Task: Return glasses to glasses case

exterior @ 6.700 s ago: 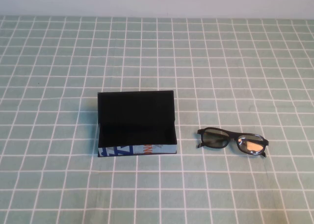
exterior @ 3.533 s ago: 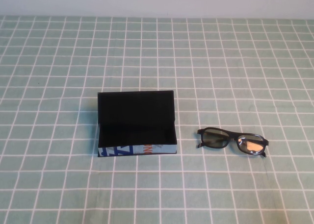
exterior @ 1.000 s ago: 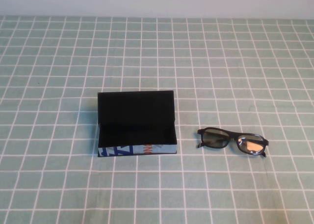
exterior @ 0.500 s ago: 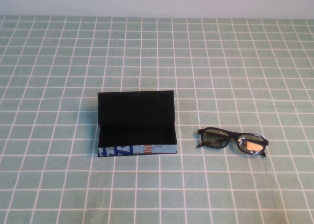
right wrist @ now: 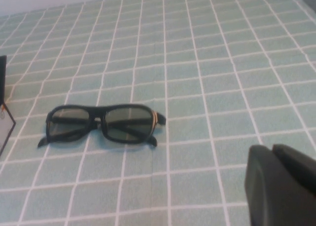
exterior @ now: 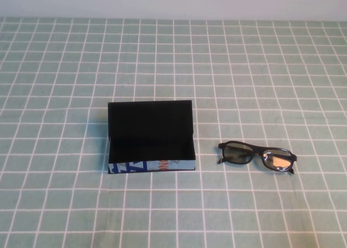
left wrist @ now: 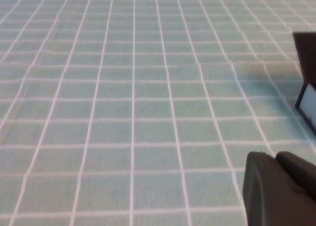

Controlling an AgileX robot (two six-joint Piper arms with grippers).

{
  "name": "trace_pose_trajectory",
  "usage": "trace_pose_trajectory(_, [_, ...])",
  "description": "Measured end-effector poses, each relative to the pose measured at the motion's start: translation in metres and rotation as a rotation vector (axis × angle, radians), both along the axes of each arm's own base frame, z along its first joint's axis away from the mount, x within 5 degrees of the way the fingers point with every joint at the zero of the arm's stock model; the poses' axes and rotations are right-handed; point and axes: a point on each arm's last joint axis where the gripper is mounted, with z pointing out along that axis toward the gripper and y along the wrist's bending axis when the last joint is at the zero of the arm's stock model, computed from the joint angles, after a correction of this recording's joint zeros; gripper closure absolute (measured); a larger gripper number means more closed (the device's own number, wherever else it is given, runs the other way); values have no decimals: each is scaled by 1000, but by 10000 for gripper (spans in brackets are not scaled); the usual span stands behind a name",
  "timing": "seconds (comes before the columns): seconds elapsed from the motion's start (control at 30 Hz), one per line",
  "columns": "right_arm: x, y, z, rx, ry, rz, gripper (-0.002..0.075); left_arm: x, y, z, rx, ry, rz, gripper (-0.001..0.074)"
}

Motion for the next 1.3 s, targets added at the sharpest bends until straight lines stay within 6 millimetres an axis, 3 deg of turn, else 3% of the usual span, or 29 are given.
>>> trace_pose_trajectory(0.33, [3, -11, 33, 12, -370, -124, 737, 1, -6, 37, -82, -408, -63, 734])
trace_pose_trajectory(0.53, [-10, -23, 68, 23, -774, -260, 737, -4, -8, 55, -132, -607, -97, 733])
trace_pose_trajectory(0.67, [-24, -29, 85, 95, -1004, -319, 737, -14, -9, 74, -221, -830, -142, 733])
trace_pose_trajectory(0.73, [-29, -28, 98, 126, -1058, -298, 737, -24, -9, 86, -251, -989, -176, 734])
trace_pose_trajectory(0.83, [-43, -21, 135, 118, -1146, -221, 737, -37, -8, 104, -284, -1154, -210, 733])
trace_pose_trajectory(1.0, [-76, -8, 203, 190, -1171, -30, 737, -61, -4, 162, -301, -1246, -206, 734])
trace_pose_trajectory(1.1, [-82, -5, 238, 220, -1110, 15, 737, -75, 1, 196, -246, -1216, -155, 733])
trace_pose_trajectory(1.2, [-69, -4, 268, 215, -1018, 11, 737, -82, 3, 234, -174, -1211, -112, 734])
trace_pose_trajectory(1.3, [-42, -7, 284, 181, -889, -36, 737, -64, 2, 261, -138, -1096, -89, 733])
